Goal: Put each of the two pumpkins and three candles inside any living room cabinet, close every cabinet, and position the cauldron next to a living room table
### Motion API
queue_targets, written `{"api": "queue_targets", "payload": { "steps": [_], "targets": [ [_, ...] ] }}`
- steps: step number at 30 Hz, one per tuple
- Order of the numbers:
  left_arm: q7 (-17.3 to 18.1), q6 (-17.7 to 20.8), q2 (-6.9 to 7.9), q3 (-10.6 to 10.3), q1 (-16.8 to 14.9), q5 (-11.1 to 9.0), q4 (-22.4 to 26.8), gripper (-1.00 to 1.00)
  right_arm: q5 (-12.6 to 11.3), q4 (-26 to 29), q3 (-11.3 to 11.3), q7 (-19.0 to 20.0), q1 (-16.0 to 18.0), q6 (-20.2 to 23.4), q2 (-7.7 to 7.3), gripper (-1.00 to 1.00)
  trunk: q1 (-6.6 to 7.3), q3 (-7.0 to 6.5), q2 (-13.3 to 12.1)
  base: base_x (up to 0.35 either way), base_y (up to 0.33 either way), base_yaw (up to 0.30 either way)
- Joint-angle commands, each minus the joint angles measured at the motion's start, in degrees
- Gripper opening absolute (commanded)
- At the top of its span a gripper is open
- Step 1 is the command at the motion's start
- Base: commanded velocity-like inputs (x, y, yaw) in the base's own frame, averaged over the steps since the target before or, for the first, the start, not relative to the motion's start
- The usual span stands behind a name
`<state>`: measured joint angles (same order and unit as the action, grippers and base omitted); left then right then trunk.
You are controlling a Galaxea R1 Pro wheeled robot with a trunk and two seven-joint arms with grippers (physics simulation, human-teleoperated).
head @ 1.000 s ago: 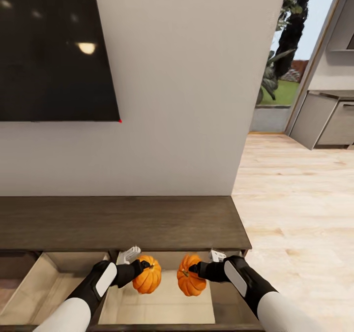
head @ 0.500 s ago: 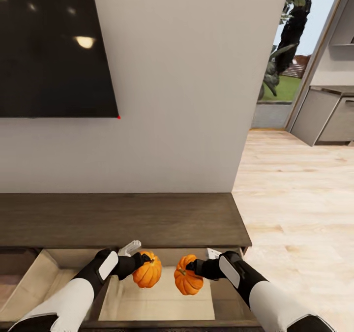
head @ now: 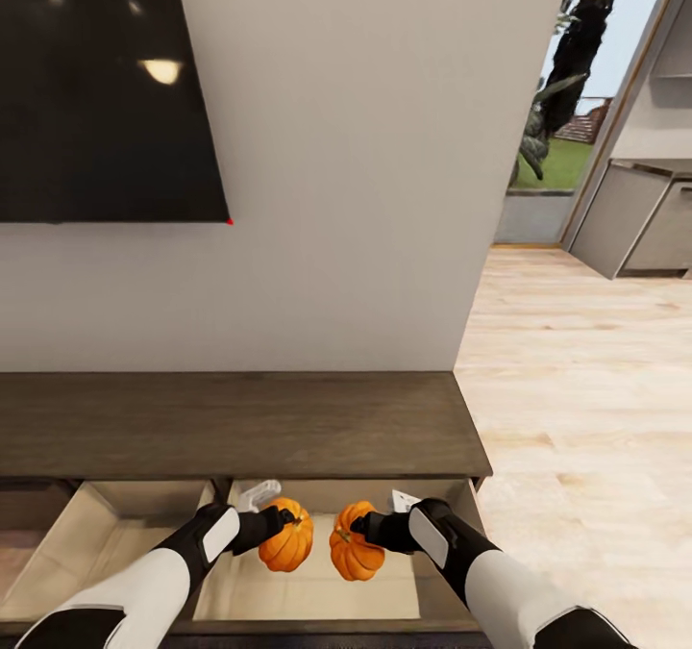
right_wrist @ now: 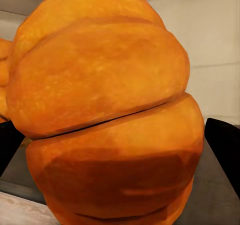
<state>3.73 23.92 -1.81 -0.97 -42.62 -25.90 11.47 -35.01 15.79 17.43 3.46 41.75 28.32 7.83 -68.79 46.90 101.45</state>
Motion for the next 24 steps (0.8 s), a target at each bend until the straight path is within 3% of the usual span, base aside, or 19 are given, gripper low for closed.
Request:
{"api": "queue_targets", "payload": {
  "steps": [1,8,15,24],
  "targets": [
    [0.02,-0.02,0.01,0.01,-0.01,-0.06,-0.02,-1.0,-0.13,-0.01,-0.01,-0.01,0.0,-0.02,-0.07,-1.0,0.0,0.1,0.0,0.0,0.0,0.0],
    [0.02,-0.08,0.23,-0.04,-0.01,0.04,-0.12,-1.0,0.28,0.05,0.08,0.0,0.21,-0.09,-0.59,-1.0,0.0,0.76,0.0,0.0,0.0,0.0],
    [-0.02,-0.09,-0.16,-0.08,-0.01,0.06,-0.11,-1.0,2.88,-0.05,0.56,0.05,2.55,-0.1,-1.82,-1.0,0.0,1.41,0.0,0.0,0.0,0.0],
    [0.01,0.3,-0.58,-0.02,-0.43,0.09,0.32,-1.0,3.85,-0.14,0.75,0.05,2.83,-0.1,-2.37,-1.0,0.0,2.26,0.0,0.0,0.0,0.0]
  ]
}}
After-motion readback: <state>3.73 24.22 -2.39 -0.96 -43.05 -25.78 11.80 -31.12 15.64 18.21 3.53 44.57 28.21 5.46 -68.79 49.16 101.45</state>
